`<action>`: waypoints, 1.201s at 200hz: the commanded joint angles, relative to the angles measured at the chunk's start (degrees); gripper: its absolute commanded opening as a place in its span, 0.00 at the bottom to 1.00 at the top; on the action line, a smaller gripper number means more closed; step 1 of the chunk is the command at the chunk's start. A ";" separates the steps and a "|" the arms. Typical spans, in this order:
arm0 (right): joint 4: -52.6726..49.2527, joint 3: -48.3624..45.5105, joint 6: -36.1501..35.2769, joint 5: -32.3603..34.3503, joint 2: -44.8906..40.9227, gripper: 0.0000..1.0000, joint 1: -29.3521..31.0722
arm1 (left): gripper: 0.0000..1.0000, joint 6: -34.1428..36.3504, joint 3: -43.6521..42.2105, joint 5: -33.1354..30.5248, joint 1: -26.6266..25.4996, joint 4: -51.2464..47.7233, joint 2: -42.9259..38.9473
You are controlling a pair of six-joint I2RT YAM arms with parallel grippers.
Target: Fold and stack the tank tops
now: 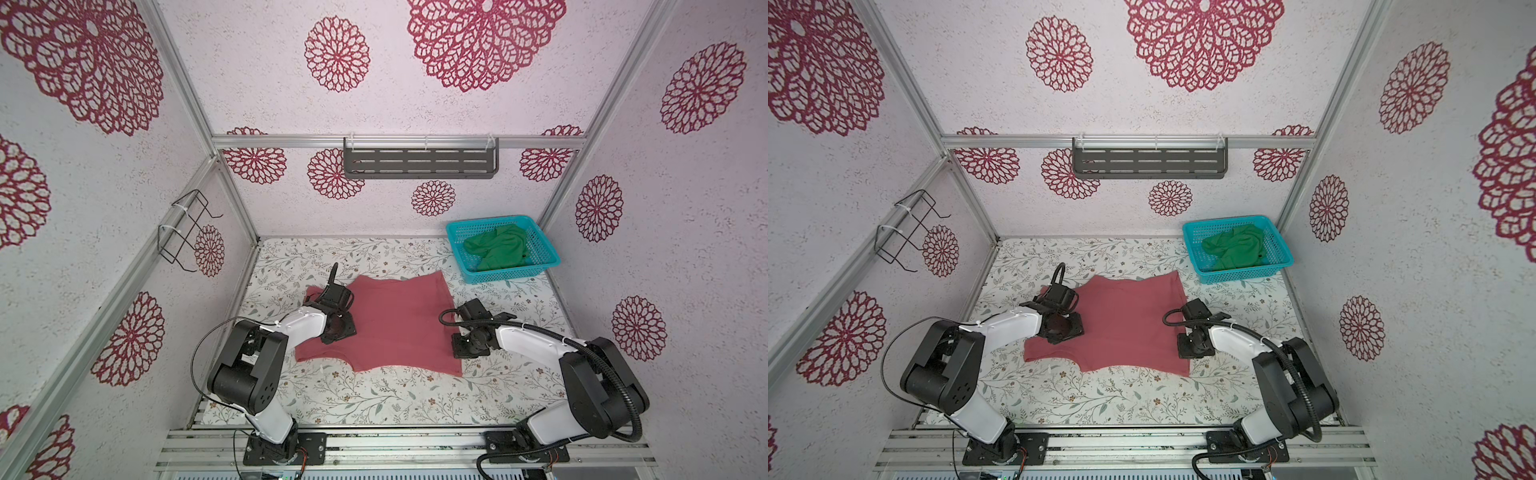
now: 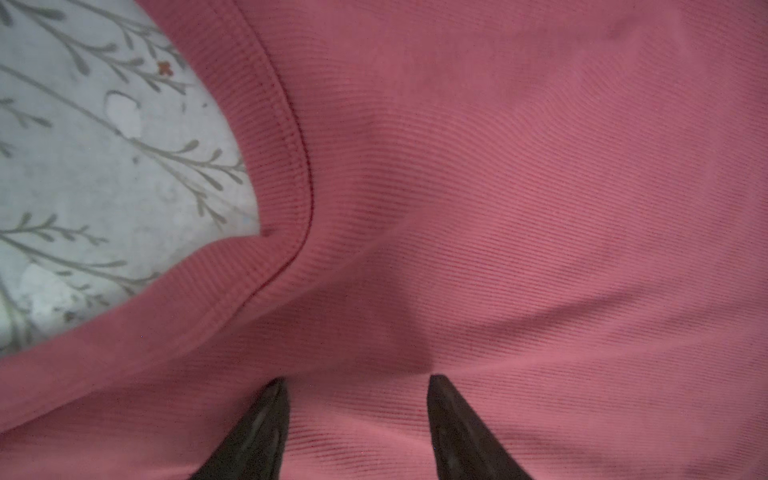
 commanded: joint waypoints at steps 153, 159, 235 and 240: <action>-11.06 -8.35 8.83 -1.33 -13.68 0.00 1.19 | 0.58 0.07 -2.46 -0.31 1.78 -2.49 2.13; -11.12 -7.10 8.17 -0.79 -13.64 0.00 0.91 | 0.58 0.16 -2.34 -0.09 1.77 -2.70 1.94; 5.07 21.60 0.51 13.50 7.42 0.15 -1.09 | 0.59 -1.27 -11.14 0.45 3.22 -2.55 -3.52; 6.14 24.14 -0.01 14.08 10.29 0.15 -1.12 | 0.59 -1.44 -11.52 0.46 3.25 -2.34 -3.88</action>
